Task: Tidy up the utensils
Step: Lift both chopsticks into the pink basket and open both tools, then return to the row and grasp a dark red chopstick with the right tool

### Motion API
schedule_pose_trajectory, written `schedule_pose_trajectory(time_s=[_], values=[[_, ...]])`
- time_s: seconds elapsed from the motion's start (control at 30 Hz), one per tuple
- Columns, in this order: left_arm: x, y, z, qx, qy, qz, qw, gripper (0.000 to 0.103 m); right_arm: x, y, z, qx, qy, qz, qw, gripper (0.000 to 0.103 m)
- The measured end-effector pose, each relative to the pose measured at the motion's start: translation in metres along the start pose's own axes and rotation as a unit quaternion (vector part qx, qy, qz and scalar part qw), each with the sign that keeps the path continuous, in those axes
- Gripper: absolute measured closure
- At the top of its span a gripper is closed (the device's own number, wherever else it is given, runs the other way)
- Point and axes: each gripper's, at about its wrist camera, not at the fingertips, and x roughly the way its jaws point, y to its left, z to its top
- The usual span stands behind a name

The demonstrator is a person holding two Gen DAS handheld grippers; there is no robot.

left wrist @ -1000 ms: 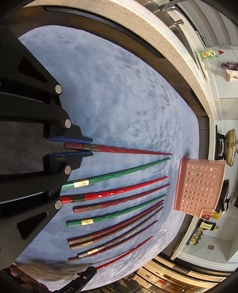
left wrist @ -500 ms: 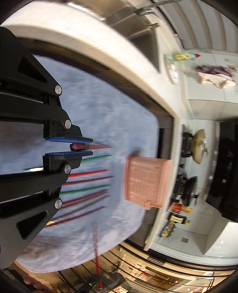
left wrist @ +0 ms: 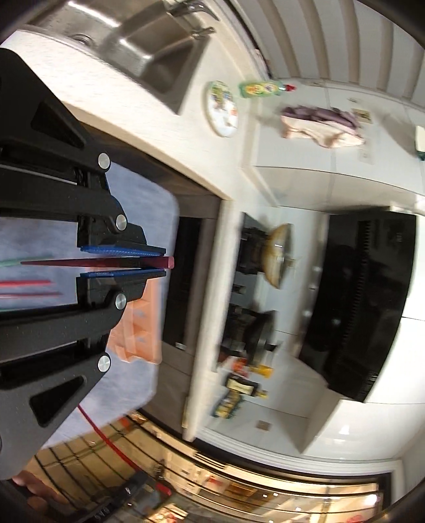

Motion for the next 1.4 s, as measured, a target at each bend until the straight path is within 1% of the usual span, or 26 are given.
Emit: schedule_pose_trajectory(time_s=[0.07,0.1,0.2,0.23,0.33,0.4,0.53,0.67,0.73,0.8,0.83,0.87,0.9,0.93,0.97,1.0,1.03,1.1,1.23,1.33,1.4], values=[[0.002,-0.005,0.020,-0.005,-0.026,-0.004,0.9997,0.096,0.014,0.005,0.018,0.009,-0.022,0.011,1.000,0.096],[0.004,-0.009,0.033,-0.010,-0.042,-0.008,0.9991,0.096,0.021,0.008,0.025,0.014,-0.029,0.015,0.999,0.096],[0.012,-0.016,0.058,-0.016,-0.074,-0.011,0.9971,0.096,0.045,0.012,0.046,0.037,-0.044,0.031,0.998,0.096],[0.017,-0.019,0.065,-0.017,-0.082,-0.011,0.9964,0.096,0.054,0.013,0.051,0.043,-0.048,0.034,0.997,0.096],[0.036,-0.022,0.077,-0.022,-0.088,-0.016,0.9957,0.096,0.076,0.015,0.058,0.052,-0.054,0.039,0.996,0.096],[0.051,-0.023,0.076,-0.024,-0.082,-0.014,0.9962,0.096,0.092,0.015,0.055,0.055,-0.045,0.038,0.997,0.096],[0.084,-0.020,0.058,-0.024,-0.051,-0.012,0.9983,0.096,0.123,0.014,0.037,0.048,-0.013,0.031,0.998,0.096],[0.107,-0.014,0.035,-0.022,-0.024,-0.004,0.9995,0.096,0.142,0.010,0.016,0.037,0.014,0.021,0.999,0.096],[0.113,-0.011,0.027,-0.023,-0.013,0.000,0.9997,0.096,0.146,0.008,0.010,0.036,0.021,0.020,0.999,0.094],[0.116,-0.007,0.021,-0.026,-0.005,0.001,0.9997,0.094,0.145,0.006,0.008,0.035,0.018,0.016,0.999,0.092],[0.116,-0.005,0.020,-0.027,-0.004,0.002,0.9996,0.087,0.141,0.004,0.008,0.036,0.017,0.016,0.999,0.090],[0.114,-0.004,0.018,-0.028,-0.003,0.004,0.9996,0.075,0.138,0.004,0.008,0.037,0.015,0.016,0.999,0.089],[0.110,-0.002,0.016,-0.028,-0.005,0.007,0.9996,0.068,0.134,0.003,0.009,0.039,0.013,0.015,0.999,0.087],[0.105,-0.001,0.015,-0.029,-0.008,0.009,0.9995,0.056,0.129,0.002,0.009,0.042,0.011,0.016,0.999,0.085],[0.102,0.000,0.014,-0.029,-0.010,0.010,0.9995,0.048,0.124,0.001,0.010,0.043,0.009,0.017,0.999,0.083],[0.094,0.000,0.012,-0.027,-0.014,0.011,0.9995,0.045,0.115,0.000,0.009,0.043,0.007,0.018,0.999,0.081],[0.088,0.000,0.011,-0.024,-0.016,0.011,0.9995,0.043,0.107,0.000,0.008,0.042,0.007,0.020,0.999,0.079],[0.072,0.000,0.004,-0.015,-0.017,0.012,0.9997,0.043,0.092,-0.002,0.004,0.042,0.006,0.023,0.999,0.077],[0.045,0.002,-0.016,-0.003,-0.007,0.016,0.9998,0.042,0.055,-0.008,-0.017,0.041,0.017,0.028,0.999,0.075],[0.027,0.005,-0.043,0.006,0.010,0.016,0.9998,0.041,0.026,-0.010,-0.044,0.029,0.038,0.025,0.999,0.075],[0.016,0.006,-0.063,0.015,0.020,0.024,0.9994,0.041,0.009,-0.009,-0.064,0.011,0.049,0.012,0.999,0.074]])
